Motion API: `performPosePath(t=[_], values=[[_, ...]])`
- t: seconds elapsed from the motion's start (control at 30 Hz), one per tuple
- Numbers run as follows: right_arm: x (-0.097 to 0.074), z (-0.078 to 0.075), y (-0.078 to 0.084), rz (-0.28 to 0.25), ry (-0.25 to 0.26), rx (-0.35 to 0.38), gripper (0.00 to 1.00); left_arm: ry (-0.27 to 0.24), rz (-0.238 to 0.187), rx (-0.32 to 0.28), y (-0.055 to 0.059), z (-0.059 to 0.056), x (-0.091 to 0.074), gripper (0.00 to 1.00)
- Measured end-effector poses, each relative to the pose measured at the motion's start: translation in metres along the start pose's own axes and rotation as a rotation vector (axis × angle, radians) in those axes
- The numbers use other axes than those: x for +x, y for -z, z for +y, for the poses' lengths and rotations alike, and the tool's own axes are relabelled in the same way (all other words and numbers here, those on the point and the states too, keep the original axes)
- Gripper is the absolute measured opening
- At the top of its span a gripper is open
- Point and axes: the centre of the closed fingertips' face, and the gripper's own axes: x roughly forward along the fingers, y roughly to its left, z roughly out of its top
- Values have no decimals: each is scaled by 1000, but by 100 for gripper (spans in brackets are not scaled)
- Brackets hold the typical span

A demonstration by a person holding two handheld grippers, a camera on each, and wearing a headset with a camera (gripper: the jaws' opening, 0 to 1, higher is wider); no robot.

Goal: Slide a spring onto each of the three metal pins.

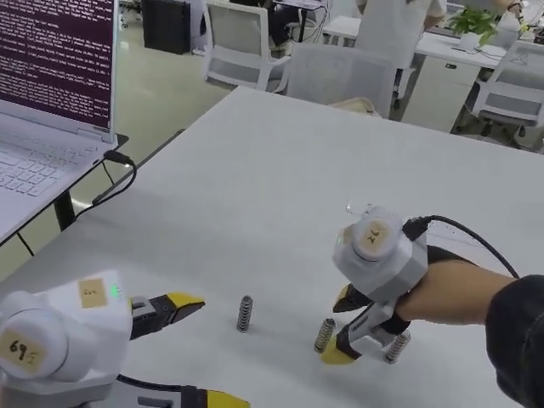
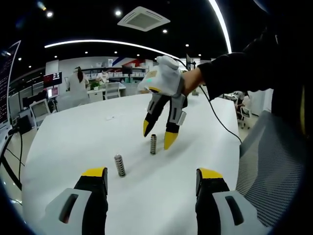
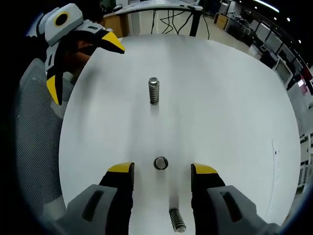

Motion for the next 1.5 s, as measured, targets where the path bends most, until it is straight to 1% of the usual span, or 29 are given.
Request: performPosePath(t=[0.03, 0.07, 0.13, 0.17, 0.2, 0.23, 0.3, 0.43, 0.53, 0.57, 0.63, 0.7, 0.77, 0.8, 0.9, 0.93, 1.0, 1.03, 1.07, 1.1, 1.27, 1.4, 1.5], values=[[-1, 0, -1, -13, 2, 8, 46, 1, 1, 0, 0, 0, 0, 70], [-4, -2, -4, -45, 15, 22, 49, 2, 1, 0, 0, 0, 1, 70], [-8, -5, -6, -81, 27, 46, 53, 4, 1, 2, -1, 0, 1, 70], [-9, -5, -7, -91, 29, 53, 54, 4, 1, 2, -2, 0, 1, 70], [-14, -8, -11, -135, 43, 72, 55, 5, 1, 4, -2, 0, 1, 70], [-17, -9, -12, -154, 49, 81, 58, 4, 2, 4, -2, 1, 2, 70], [-23, -11, -14, -182, 57, 91, 59, 6, 1, 3, -4, 1, 2, 70], [-31, -12, -14, -230, 87, 100, 67, 9, 4, 3, -4, 1, 5, 70], [-35, -14, -12, -254, 112, 106, 71, 11, 4, 3, -5, 0, 6, 71], [-37, -14, -12, -265, 119, 107, 73, 11, 3, 3, -5, 0, 6, 71], [-44, -13, -16, -310, 141, 111, 75, 9, 3, 0, -5, 1, 7, 71], [-48, -12, -19, -342, 155, 115, 79, 8, 3, -1, -6, 1, 8, 71], [-52, -11, -18, -358, 164, 114, 83, 8, 4, 2, -6, 0, 8, 71], [-55, -10, -19, -376, 176, 104, 84, 9, 5, 4, -7, 0, 8, 71], [-59, -8, -19, -392, 198, 100, 88, 8, 3, 5, -8, 0, 8, 71], [-61, -8, -20, -409, 209, 102, 89, 5, 4, 5, -7, 1, 8, 71], [-65, -8, -21, -427, 221, 109, 91, 1, 4, 3, -8, 2, 7, 71], [-68, -8, -22, -447, 233, 115, 92, 0, 3, 3, -8, 2, 6, 71], [-70, -8, -21, -457, 243, 120, 93, -1, 2, 3, -8, 2, 6, 71], [-74, -8, -21, -477, 253, 130, 95, -2, 1, 3, -9, 3, 6, 71], [-84, -7, -13, -520, 293, 169, 98, -5, -3, 3, -10, 3, 5, 71], [-90, -4, -4, -540, 317, 184, 99, -4, -8, 1, -13, 2, 6, 72], [-93, -1, 8, -549, 342, 207, 99, -1, -8, 3, -14, 1, 7, 72]])
